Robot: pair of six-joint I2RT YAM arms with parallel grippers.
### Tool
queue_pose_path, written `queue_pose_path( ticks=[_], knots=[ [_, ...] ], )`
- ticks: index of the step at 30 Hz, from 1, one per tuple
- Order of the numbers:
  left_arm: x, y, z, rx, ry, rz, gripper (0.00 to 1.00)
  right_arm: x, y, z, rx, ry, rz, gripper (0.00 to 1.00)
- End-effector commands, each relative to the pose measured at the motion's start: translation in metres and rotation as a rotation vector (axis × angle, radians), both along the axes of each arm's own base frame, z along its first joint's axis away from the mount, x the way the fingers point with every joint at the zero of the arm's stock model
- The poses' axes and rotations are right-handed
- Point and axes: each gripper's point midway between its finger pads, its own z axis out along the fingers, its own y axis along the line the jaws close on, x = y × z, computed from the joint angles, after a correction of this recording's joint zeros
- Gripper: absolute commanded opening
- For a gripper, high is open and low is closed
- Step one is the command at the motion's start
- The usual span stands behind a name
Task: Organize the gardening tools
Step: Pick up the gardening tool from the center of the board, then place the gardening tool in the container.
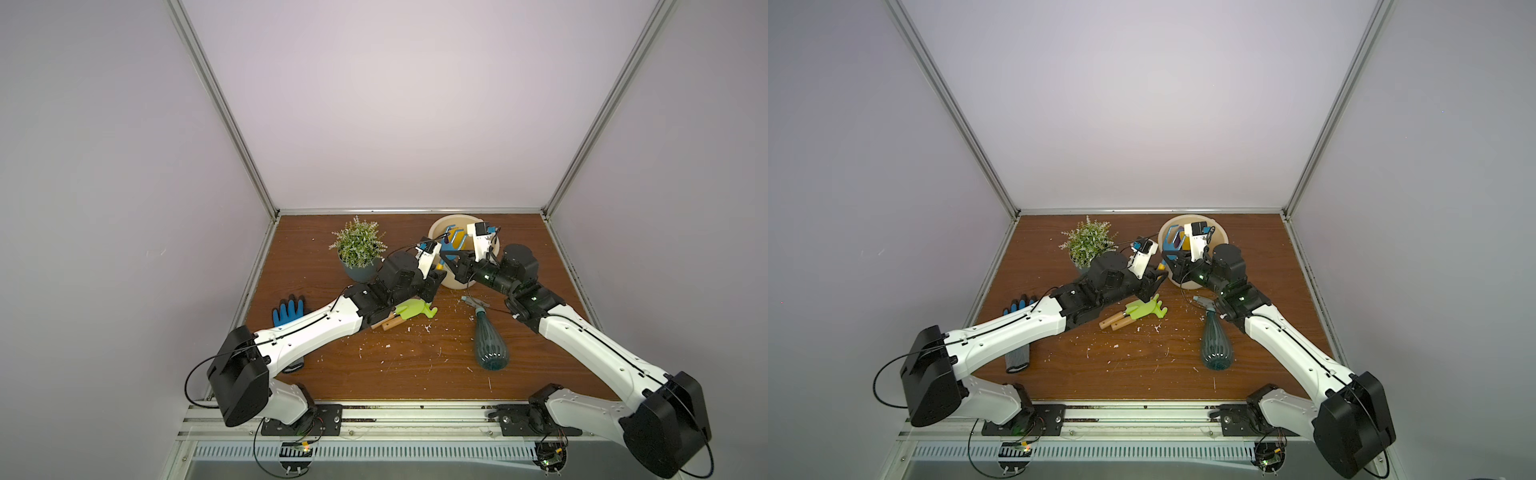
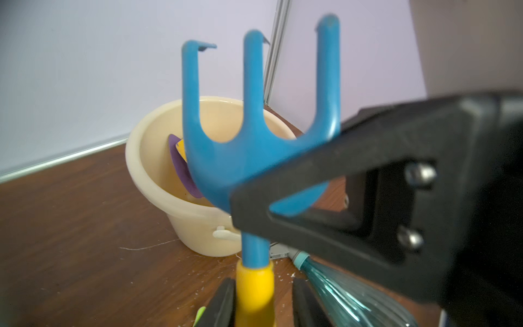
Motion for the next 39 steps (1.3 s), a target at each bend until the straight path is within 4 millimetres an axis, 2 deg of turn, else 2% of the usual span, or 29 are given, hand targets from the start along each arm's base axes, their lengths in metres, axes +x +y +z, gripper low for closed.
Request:
queue_pose_path(
  ticks=[1,5,9,13,18,22,30,39],
  knots=[
    [0.000,0.004,0.009,-0.004,-0.027,0.029,0.49,0.019,-0.017,0.046,-0.023,-0.144,-0.124,0.00],
    [0.000,0.022,0.006,0.003,-0.035,0.093,0.61,0.041,-0.034,0.070,-0.086,-0.201,-0.232,0.00],
    [0.002,0.045,-0.009,0.046,-0.006,0.168,0.68,0.066,-0.053,0.093,-0.180,-0.260,-0.377,0.00],
    [0.005,0.071,-0.025,0.063,0.039,0.248,0.71,0.092,-0.075,0.093,-0.316,-0.279,-0.538,0.00],
    [0.007,0.099,-0.042,0.072,0.078,0.328,0.71,0.117,-0.091,0.069,-0.492,-0.269,-0.658,0.00],
    [0.008,0.111,-0.054,0.099,0.103,0.365,0.71,0.128,-0.098,0.044,-0.593,-0.253,-0.700,0.00],
    [0.009,0.119,-0.091,0.162,0.193,0.413,0.76,0.136,-0.099,-0.009,-0.690,-0.208,-0.696,0.00],
    [0.005,0.122,-0.109,0.185,0.216,0.410,0.76,0.145,-0.095,-0.052,-0.745,-0.163,-0.674,0.00]
  ],
)
